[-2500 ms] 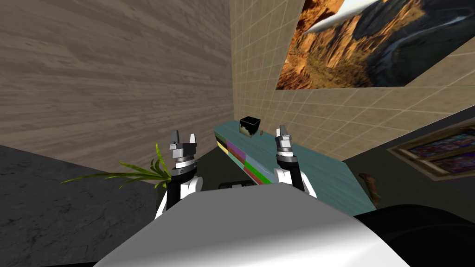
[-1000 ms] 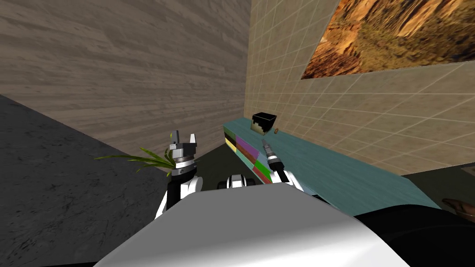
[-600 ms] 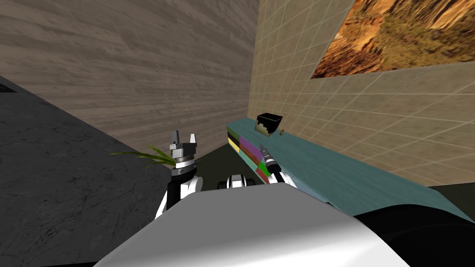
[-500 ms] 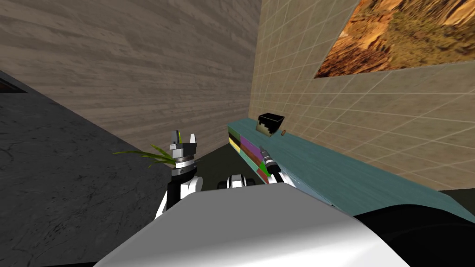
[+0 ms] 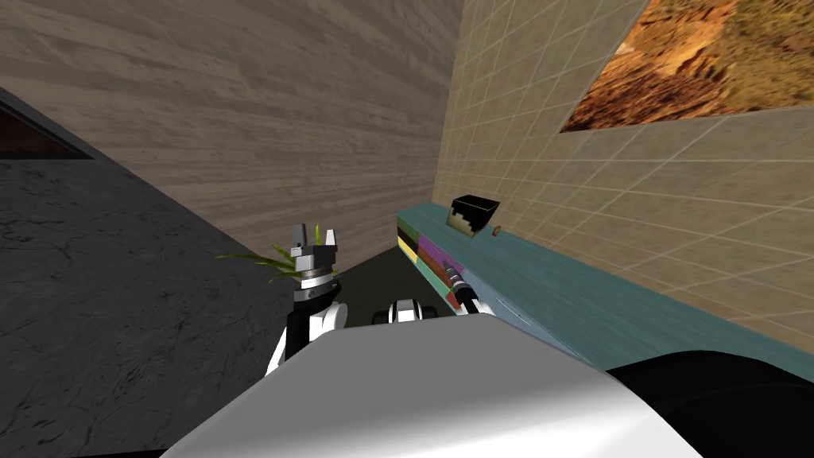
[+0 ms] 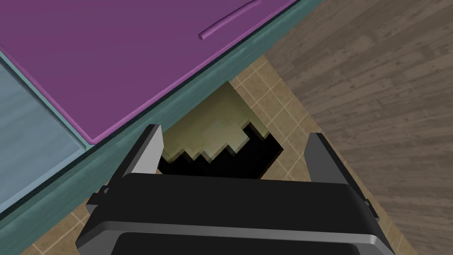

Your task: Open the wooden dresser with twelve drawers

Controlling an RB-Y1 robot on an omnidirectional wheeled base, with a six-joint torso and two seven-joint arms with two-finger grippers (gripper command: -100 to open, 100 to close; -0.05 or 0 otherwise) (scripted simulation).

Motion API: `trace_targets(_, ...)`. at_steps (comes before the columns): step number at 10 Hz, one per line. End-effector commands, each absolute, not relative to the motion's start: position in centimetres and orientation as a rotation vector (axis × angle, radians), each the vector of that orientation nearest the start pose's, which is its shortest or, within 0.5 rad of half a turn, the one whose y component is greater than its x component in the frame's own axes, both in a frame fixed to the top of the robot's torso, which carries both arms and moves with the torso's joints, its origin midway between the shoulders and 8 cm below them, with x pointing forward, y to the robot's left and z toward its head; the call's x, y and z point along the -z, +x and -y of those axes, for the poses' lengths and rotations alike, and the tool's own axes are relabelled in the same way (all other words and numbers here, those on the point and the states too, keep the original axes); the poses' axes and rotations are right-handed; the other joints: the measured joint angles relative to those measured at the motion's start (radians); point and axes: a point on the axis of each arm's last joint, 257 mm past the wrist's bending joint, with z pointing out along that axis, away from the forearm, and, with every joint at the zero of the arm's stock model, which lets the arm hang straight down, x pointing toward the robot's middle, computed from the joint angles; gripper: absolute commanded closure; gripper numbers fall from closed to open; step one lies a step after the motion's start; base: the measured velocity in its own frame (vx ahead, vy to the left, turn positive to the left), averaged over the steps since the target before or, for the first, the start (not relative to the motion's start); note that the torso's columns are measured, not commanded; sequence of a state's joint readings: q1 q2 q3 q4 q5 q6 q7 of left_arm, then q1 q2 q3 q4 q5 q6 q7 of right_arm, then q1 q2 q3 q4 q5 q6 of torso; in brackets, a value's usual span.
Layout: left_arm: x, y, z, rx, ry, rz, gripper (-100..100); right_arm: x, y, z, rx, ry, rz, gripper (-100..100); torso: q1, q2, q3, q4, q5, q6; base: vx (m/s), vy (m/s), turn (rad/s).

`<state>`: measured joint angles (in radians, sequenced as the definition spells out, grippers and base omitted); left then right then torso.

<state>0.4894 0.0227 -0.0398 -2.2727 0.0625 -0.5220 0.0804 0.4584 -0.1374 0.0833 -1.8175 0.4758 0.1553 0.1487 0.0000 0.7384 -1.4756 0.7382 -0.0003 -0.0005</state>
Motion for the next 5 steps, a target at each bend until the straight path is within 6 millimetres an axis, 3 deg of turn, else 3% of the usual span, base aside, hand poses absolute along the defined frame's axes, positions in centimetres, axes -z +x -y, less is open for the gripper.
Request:
trace_targets(1,-2.8,34.3,-27.0,1.466,-0.698,-0.554,0,39.0,37.7,30.4,-0.333,0.887,-1.835,-100,0.0,-0.001,-0.001,0.0,0.001,0.001,0.049,0.11,0.155)
trace_targets(5,-2.8,34.3,-27.0,1.466,-0.698,-0.554,0,45.2,34.0,31.9,-0.142,0.923,-1.999,-100,-0.002,0.0,-0.001,0.0,0.0,0.001,0.061,0.083,0.115)
